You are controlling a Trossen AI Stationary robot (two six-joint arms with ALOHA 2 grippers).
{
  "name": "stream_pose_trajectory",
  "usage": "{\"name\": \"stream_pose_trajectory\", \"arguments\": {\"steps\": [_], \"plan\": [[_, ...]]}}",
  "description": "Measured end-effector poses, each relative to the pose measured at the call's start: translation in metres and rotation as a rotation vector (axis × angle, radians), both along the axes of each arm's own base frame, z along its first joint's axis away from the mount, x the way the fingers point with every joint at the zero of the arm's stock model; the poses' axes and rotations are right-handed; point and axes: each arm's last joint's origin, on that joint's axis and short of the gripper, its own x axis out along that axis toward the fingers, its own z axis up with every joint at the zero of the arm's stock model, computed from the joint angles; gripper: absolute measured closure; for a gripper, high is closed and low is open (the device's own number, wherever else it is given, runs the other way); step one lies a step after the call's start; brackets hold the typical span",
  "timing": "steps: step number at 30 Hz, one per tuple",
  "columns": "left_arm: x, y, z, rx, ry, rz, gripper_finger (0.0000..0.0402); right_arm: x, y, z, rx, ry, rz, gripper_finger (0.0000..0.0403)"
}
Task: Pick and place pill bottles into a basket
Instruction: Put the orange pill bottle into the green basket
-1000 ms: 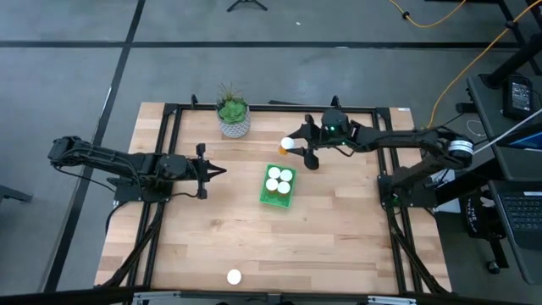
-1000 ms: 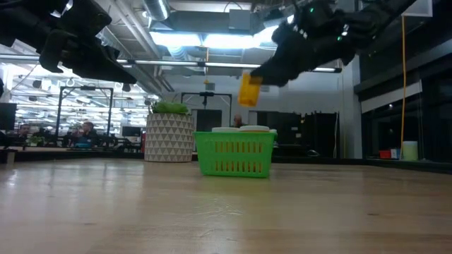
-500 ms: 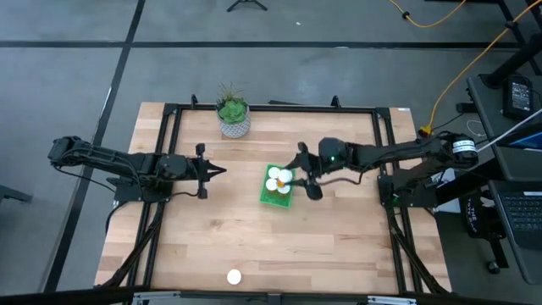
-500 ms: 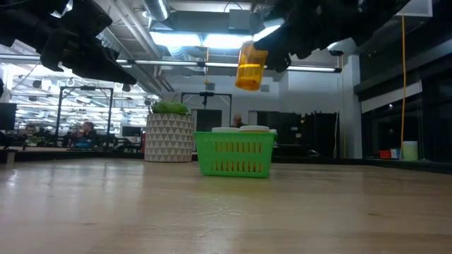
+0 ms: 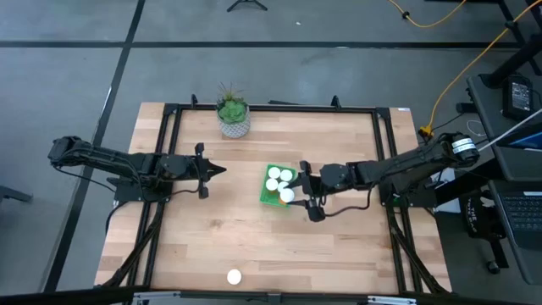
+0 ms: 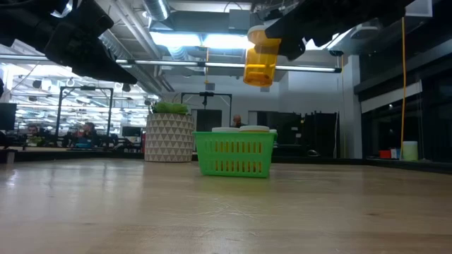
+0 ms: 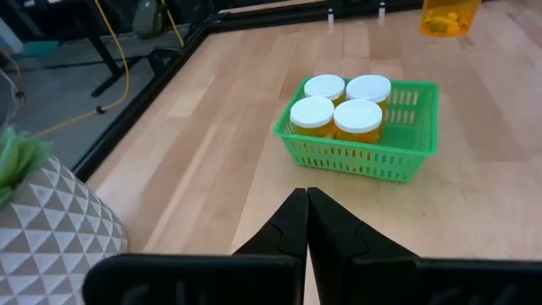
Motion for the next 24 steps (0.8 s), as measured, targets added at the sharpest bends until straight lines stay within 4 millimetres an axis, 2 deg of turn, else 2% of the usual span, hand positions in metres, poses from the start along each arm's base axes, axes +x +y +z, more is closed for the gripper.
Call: {"name": "stream_pose_trajectory", "arguments": {"steps": [13,24], "plan": [[0.0,0.0,0.0,-0.031,-0.009,0.013,0.04,-0.001,0.002,0.0,-0.016,-0.002,-0.021,0.0174],[0.0,0.0,0.0,-0.033,-0.009,0.013,0.0399,0.013,0.005,-0.027,-0.028,0.054,-0.021,0.0174]]}}
